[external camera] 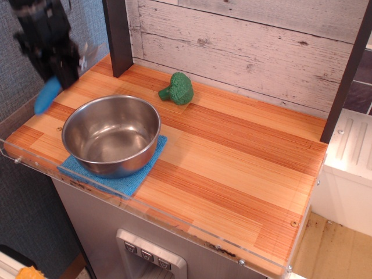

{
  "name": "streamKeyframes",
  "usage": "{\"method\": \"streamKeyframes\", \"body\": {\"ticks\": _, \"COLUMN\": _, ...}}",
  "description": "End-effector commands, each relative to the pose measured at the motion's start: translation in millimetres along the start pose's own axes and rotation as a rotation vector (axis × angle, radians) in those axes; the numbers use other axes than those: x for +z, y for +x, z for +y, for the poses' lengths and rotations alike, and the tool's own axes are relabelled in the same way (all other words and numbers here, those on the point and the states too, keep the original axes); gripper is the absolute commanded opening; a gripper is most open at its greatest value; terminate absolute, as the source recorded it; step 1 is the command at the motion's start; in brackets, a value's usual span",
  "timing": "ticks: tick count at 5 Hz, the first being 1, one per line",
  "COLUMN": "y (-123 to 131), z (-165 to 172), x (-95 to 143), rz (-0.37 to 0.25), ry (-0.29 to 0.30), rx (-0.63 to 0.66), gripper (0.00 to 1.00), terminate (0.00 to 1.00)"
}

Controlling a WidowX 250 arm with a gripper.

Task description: Move the blue fork to the right of the broccoli

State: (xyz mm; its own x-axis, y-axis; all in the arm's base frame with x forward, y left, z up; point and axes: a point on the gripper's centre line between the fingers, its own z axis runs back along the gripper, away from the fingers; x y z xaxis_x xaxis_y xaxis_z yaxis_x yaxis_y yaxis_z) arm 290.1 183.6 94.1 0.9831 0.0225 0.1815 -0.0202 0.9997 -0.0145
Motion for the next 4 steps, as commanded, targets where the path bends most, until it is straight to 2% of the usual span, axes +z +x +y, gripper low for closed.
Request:
{"method": "streamKeyframes", "body": {"ticks": 1, "y": 10.5, "z": -85.7, "x": 88.2, "rz": -0.127, "ry": 0.022, "rx": -0.117, "gripper": 0.00, "terminate": 0.00}}
{"method": "streamKeyframes", "body": {"ticks": 2, "y": -5.1, "z": -133.6, "x": 88.2, "rz": -0.057, "ry": -0.027, "rx": -0.164, "gripper": 0.00, "terminate": 0.00}}
{"method": "streamKeyframes", "body": {"ticks": 3, "y": -11.5, "z": -182.9, "x": 68.7, "rz": 0.040, "ry": -0.086, "rx": -0.093, "gripper": 0.00, "terminate": 0.00}}
{"method": "streamKeyframes", "body": {"ticks": 4, "y": -12.3, "z": -232.6, "x": 44.1, "rz": 0.080, "ry": -0.128, "rx": -0.076, "gripper": 0.00, "terminate": 0.00}}
